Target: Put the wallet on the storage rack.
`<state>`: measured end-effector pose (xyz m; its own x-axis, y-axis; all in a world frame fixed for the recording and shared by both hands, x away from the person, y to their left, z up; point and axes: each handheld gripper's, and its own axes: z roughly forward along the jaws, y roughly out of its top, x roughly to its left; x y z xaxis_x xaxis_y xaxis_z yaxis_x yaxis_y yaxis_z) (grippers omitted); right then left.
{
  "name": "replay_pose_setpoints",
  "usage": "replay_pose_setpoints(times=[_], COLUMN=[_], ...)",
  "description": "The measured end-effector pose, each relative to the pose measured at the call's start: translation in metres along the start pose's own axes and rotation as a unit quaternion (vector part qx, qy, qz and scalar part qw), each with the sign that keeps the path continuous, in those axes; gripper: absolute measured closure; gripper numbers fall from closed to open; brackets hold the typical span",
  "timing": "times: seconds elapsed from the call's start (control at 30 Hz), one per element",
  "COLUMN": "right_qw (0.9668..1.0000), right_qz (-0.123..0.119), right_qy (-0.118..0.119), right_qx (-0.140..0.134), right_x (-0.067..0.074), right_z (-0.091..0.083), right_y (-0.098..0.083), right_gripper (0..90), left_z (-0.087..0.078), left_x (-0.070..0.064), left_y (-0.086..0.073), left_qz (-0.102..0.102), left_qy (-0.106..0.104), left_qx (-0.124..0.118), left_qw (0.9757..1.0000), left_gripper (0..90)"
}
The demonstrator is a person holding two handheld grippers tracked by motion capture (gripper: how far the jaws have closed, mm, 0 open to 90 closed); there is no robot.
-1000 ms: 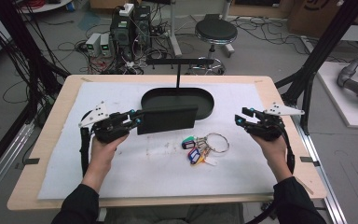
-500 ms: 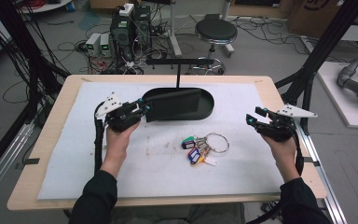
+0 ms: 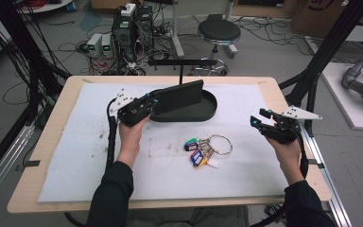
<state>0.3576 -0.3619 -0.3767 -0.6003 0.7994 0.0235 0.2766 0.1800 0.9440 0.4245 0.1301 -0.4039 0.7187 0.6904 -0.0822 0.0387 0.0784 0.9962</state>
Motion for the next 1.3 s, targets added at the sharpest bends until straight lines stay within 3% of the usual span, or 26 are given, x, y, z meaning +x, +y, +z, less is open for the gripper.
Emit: replay_pose_setpoints(times=[0.17, 0.27, 0.5, 0.83, 1.17, 1.23, 1.3], right_qw=[1.0000, 1.0000, 1.0000, 1.0000, 1.0000, 1.0000, 1.0000], right_qz=[0.003, 0.002, 0.001, 0.001, -0.001, -0.002, -0.001], right_qy=[0.000, 0.000, -0.001, -0.003, -0.003, -0.003, -0.002], right_qx=[-0.002, -0.001, -0.002, -0.002, -0.001, -0.001, 0.000], right_x=[0.000, -0.001, -0.001, -0.002, -0.001, -0.001, -0.001], right_z=[0.000, 0.000, 0.000, 0.000, 0.000, 0.000, 0.001], right_y=[0.000, -0.001, -0.001, -0.002, -0.002, -0.002, -0.002], right_gripper=[43.1, 43.1, 43.6, 43.9, 44.0, 43.9, 43.9], left_z=[0.014, 0.021, 0.035, 0.049, 0.043, 0.043, 0.043], left_x=[0.001, 0.003, 0.009, 0.015, 0.018, 0.018, 0.018], left_y=[-0.007, -0.013, -0.027, -0.039, -0.037, -0.037, -0.039], left_qz=[0.007, -0.006, -0.014, -0.024, 0.015, 0.019, 0.032], left_qy=[0.015, 0.018, 0.037, 0.040, 0.044, 0.049, 0.050], left_qx=[0.003, -0.009, -0.003, -0.001, 0.048, 0.060, 0.088], left_qw=[0.9999, 0.9998, 0.9992, 0.9989, 0.9978, 0.9968, 0.9944], left_gripper=[76.1, 76.0, 76.1, 75.9, 74.0, 73.1, 72.1])
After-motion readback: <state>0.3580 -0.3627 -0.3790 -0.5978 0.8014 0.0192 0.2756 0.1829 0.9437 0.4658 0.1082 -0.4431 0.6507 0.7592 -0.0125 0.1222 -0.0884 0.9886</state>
